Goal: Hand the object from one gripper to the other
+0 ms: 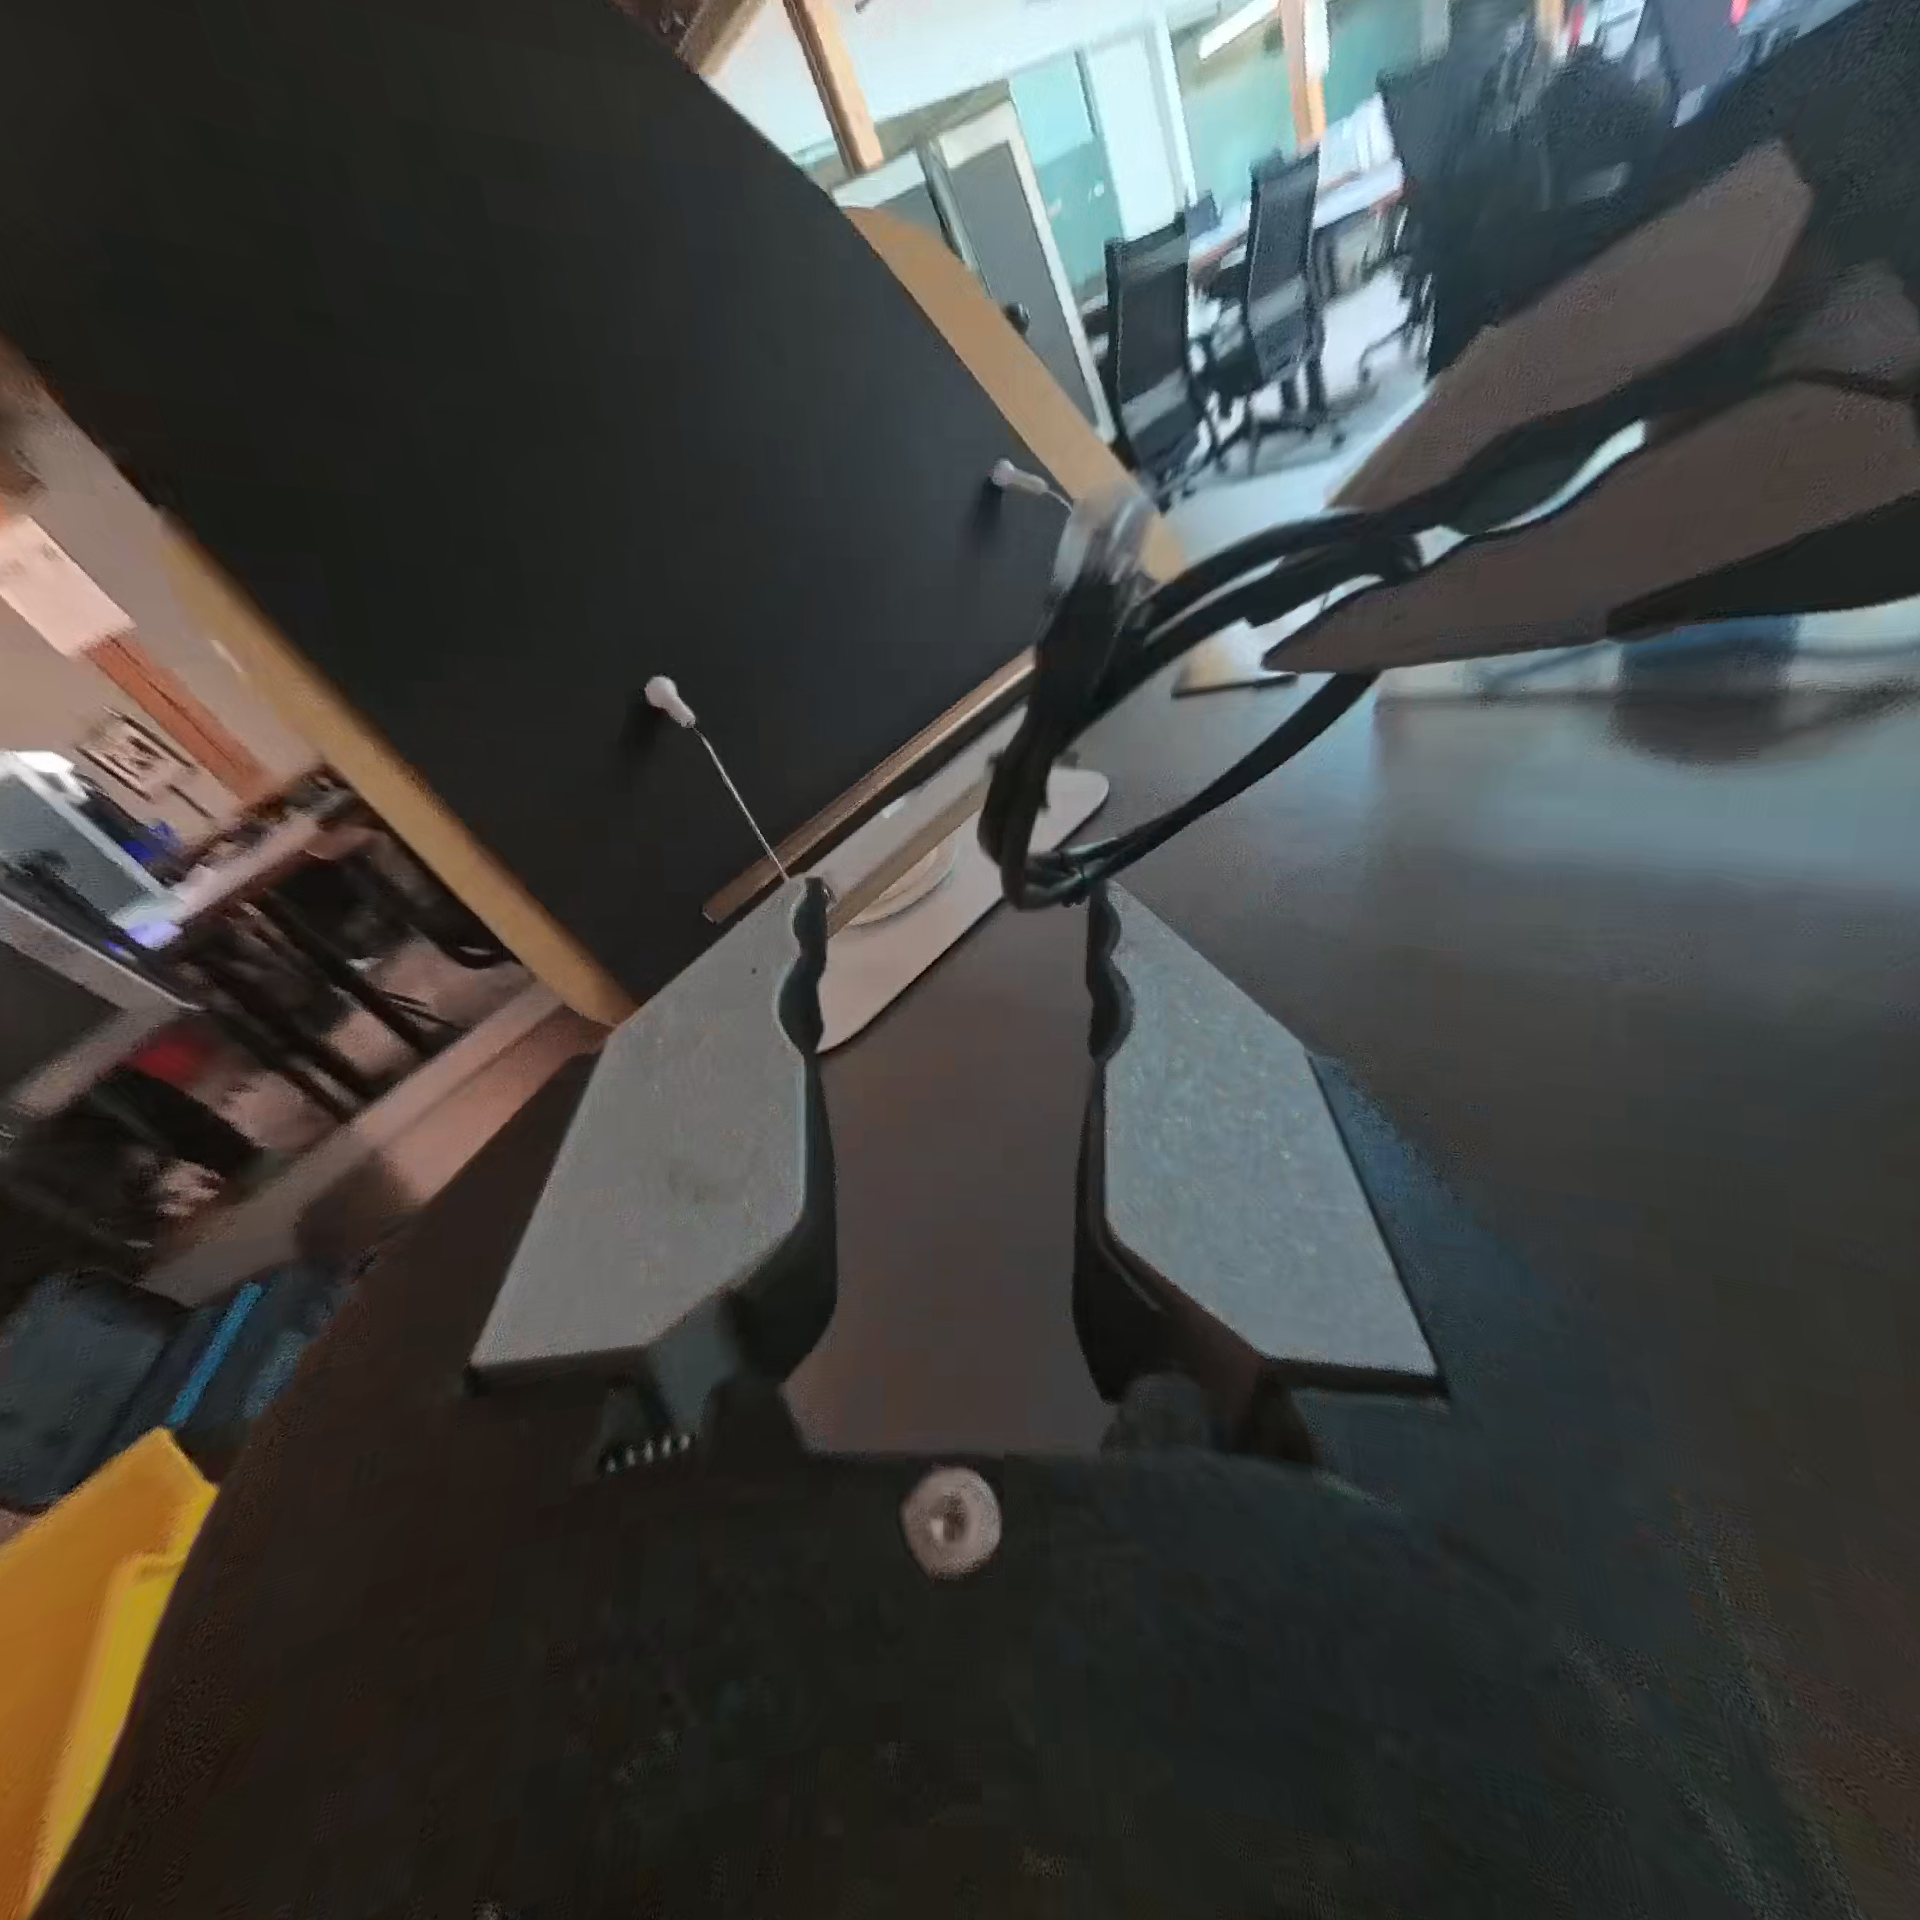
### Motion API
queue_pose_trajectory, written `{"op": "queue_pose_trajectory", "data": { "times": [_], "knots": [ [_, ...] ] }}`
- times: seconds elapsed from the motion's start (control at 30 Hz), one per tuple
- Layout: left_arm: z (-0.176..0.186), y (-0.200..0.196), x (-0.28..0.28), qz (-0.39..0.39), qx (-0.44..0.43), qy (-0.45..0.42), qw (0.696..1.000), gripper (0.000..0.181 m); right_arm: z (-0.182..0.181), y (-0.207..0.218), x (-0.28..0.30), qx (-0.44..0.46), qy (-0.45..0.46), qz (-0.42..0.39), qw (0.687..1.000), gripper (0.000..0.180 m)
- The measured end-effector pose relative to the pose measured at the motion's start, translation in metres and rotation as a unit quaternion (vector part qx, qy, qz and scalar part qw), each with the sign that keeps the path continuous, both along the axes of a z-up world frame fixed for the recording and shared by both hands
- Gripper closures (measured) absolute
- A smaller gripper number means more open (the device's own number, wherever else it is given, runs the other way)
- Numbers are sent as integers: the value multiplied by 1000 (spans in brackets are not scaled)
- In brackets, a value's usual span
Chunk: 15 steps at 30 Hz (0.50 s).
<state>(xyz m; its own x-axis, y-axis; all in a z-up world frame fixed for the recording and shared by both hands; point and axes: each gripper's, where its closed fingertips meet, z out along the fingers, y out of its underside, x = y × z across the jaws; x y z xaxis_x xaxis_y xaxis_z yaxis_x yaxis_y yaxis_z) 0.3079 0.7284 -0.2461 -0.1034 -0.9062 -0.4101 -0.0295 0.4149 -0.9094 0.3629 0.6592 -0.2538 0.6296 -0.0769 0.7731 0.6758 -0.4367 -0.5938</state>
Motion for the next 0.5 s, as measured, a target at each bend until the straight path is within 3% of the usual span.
{"op": "queue_pose_trajectory", "data": {
  "times": [0.17, 0.23, 0.3, 0.37, 0.43, 0.5],
  "knots": [
    [-21, -24, 6, -19, 113, 29, 993, 129, -23, 7, -5, -99, -135, -24, 986, 175],
    [-27, -33, 5, -38, 148, 29, 988, 149, -28, 13, -19, -109, -159, -1, 981, 176],
    [-39, -37, 5, -54, 178, 52, 981, 171, -28, 16, -29, -91, -138, 18, 986, 175],
    [-43, -36, 6, -56, 194, 65, 977, 175, -25, 16, -35, -65, -85, 43, 993, 172],
    [-33, -29, 7, -38, 181, 48, 982, 179, -10, 13, -45, -3, -20, 85, 996, 153],
    [-20, -14, 5, -27, 138, 21, 990, 179, 14, 3, -42, 72, 32, 98, 992, 146]
  ]
}}
